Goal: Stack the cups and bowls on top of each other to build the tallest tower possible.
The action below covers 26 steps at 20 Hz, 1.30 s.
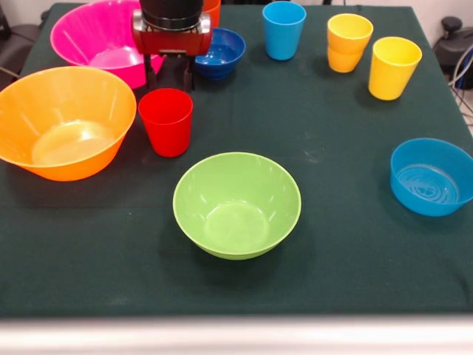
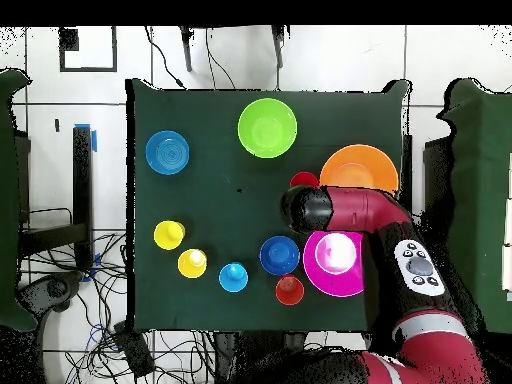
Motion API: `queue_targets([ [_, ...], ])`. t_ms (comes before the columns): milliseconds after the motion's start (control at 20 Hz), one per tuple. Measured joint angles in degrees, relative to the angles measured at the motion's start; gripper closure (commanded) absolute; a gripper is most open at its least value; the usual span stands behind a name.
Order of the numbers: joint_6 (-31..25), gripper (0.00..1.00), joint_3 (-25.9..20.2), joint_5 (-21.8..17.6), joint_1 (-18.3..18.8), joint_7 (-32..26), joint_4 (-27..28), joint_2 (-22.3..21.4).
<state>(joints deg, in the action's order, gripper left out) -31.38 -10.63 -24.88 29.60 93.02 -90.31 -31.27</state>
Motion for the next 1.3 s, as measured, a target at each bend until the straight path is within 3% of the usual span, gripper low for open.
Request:
queue_targets([
  [1300,0.0,0.0,0.0,1.0,-2.3,0.0,0.0,-4.2],
])
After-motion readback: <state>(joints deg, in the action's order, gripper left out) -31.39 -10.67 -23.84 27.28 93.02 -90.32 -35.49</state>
